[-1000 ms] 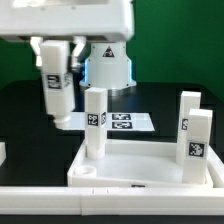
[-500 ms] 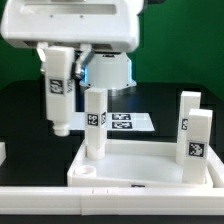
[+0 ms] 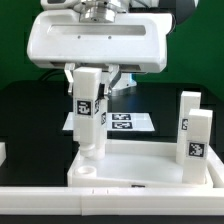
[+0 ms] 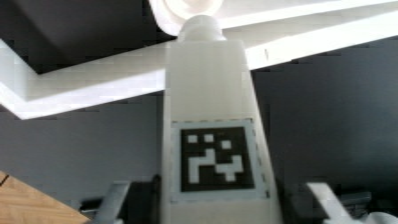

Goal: Assemble desk

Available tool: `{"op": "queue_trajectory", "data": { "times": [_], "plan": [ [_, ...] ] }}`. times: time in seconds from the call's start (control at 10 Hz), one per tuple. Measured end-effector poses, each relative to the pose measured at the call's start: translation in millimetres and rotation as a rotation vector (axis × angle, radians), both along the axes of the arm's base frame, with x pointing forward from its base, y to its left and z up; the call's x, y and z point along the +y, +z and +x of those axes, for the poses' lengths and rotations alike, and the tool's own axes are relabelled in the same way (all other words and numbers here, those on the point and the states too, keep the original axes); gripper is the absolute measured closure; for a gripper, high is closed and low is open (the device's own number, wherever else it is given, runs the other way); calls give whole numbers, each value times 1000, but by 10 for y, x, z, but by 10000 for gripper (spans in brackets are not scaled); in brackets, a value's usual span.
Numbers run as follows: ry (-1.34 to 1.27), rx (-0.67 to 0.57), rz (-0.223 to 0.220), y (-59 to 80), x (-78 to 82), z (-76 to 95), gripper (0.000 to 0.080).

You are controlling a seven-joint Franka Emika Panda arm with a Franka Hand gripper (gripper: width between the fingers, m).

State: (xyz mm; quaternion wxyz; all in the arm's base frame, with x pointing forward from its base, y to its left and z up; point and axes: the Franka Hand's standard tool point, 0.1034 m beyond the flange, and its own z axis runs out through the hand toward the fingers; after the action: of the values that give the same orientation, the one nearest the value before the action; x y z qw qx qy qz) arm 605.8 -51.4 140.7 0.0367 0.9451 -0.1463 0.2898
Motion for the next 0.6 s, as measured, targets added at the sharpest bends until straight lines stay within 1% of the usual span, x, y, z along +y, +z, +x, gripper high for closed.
{"op": "queue_trajectory", "data": {
  "times": [0.2, 0.4, 0.5, 0.6],
  "plan": [
    [-4, 10, 0, -44, -28, -25, 514],
    [-7, 21, 5, -71, -52, 26, 514],
    [-12, 23, 3, -98, -79, 34, 514],
    [-10, 30, 1, -156, -63, 35, 514]
  ]
}}
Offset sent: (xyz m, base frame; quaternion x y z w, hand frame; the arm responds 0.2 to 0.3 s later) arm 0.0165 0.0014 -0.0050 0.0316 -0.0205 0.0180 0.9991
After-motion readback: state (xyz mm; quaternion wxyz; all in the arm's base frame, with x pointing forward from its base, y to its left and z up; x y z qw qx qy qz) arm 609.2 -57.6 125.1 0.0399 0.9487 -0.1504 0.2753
